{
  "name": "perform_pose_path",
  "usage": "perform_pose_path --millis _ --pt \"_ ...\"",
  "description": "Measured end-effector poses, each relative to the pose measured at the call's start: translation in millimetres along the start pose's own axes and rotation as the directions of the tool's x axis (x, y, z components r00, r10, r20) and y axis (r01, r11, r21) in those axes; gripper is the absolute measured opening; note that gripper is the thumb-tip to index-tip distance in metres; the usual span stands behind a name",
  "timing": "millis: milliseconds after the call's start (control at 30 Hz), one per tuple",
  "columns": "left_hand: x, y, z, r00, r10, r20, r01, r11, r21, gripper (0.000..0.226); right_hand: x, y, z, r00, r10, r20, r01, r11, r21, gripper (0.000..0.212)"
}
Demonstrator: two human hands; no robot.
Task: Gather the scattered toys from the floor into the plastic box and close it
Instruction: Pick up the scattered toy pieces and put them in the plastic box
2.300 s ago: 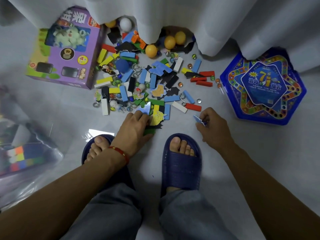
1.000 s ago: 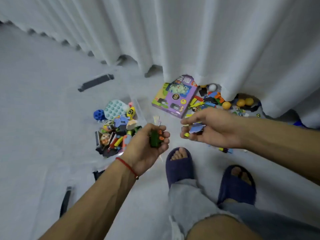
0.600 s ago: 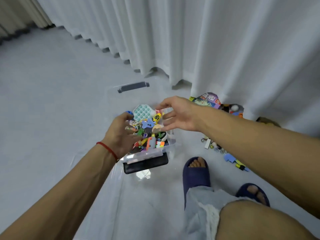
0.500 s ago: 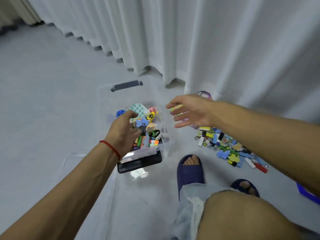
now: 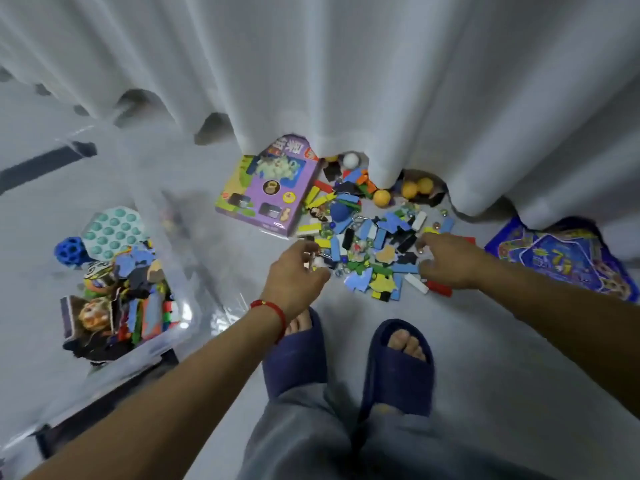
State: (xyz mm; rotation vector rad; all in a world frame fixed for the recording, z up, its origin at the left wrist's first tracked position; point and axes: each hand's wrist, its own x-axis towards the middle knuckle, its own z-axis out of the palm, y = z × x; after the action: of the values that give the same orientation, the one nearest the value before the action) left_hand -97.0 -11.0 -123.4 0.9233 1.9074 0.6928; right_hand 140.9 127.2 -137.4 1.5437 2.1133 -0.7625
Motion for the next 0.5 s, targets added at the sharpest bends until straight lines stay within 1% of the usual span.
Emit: perform_pose_path --millis 67,167,233,300,333,433,500 --pt "31 -9 23 0.997 0.071 0.007 -0.071 0.98 0.185 0.053 28 15 21 0.995 -0.027 -0.097 0.028 1.0 0.008 0.069" --pt "77 -27 51 0.977 0.212 0.016 -0.2 0.892 0.405 0.056 71 21 37 0.967 -0.114 -0.226 0.114 0.993 -0.012 0.078" --pt "99 -42 65 0.97 0.244 -0.001 -0.207 0.825 0.526 0.059 95 13 41 0.958 -0.131 -0.255 0.139 0.99 0.014 0.086" --pt "110 -48 76 0.971 0.235 -0.048 -0.163 0.795 0.584 0.066 116 2 41 0.962 -0.086 -0.261 0.108 0.991 0.073 0.094" --pt "112 -49 80 0.971 0.229 -0.063 -0.146 0.786 0.601 0.07 126 -3 41 0.966 -0.067 -0.249 0.086 0.994 0.066 0.096" --pt "119 -52 90 0.962 0.269 -0.05 -0.176 0.748 0.64 0.078 144 -11 44 0.97 -0.058 -0.238 0.047 0.998 -0.052 0.086" --pt "125 -52 92 0.958 0.285 -0.041 -0.192 0.738 0.647 0.079 150 -10 46 0.962 -0.082 -0.261 0.077 0.997 -0.029 0.075"
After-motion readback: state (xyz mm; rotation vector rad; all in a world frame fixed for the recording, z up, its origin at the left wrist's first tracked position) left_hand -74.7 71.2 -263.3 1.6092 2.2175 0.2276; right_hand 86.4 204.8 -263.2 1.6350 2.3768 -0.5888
